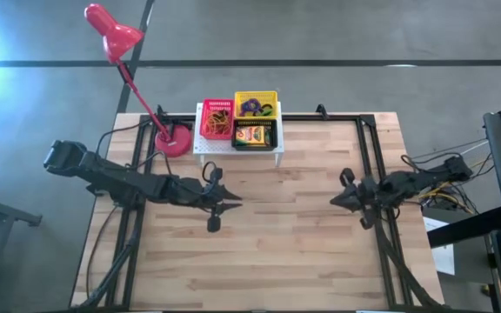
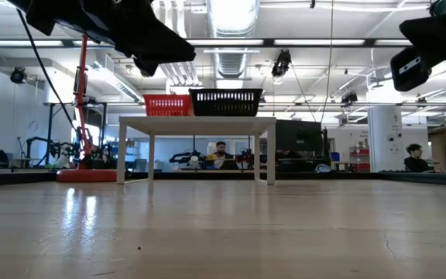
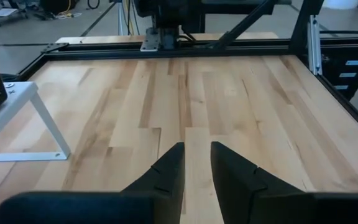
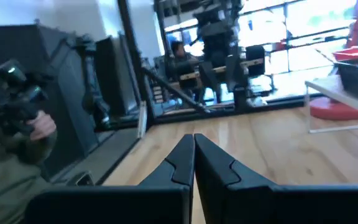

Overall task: Pick & Place Office Desk Supplies
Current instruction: Return to Home Position

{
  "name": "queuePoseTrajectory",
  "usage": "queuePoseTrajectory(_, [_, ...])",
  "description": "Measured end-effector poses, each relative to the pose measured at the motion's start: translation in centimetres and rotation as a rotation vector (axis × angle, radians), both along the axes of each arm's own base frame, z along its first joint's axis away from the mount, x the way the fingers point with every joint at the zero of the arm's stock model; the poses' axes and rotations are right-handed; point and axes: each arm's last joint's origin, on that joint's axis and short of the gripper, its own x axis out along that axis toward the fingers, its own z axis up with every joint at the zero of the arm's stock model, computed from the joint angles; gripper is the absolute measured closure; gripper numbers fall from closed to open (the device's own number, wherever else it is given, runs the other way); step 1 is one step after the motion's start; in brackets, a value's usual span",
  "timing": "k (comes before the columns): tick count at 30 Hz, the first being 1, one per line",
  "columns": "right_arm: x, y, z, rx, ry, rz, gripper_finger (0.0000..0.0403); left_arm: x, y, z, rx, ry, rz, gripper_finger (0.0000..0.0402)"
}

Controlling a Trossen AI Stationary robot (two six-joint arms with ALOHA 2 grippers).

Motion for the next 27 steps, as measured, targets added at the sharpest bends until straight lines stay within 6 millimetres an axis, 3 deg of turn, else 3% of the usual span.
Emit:
queuePoseTrajectory(9, [-0.4, -1.3, -0.4, 0.042, 0.103, -0.352, 0.0394, -0.1, 0.0, -0.2, 0.001, 0.006, -0.001, 0.0320])
queuePoseTrajectory(20, [0.1, -1.1, -1.0, -0.043, 0.059, -0.138, 0.0394, -0.2, 0.0, -0.4, 0.004, 0.013, 0.003, 0.0320])
queuePoseTrajectory(27, [0.2, -2.0, -1.0, -0.081, 0.058, -0.236, 0.0394, -0.2, 0.1, -0.4, 0.003, 0.012, 0.003, 0.0320])
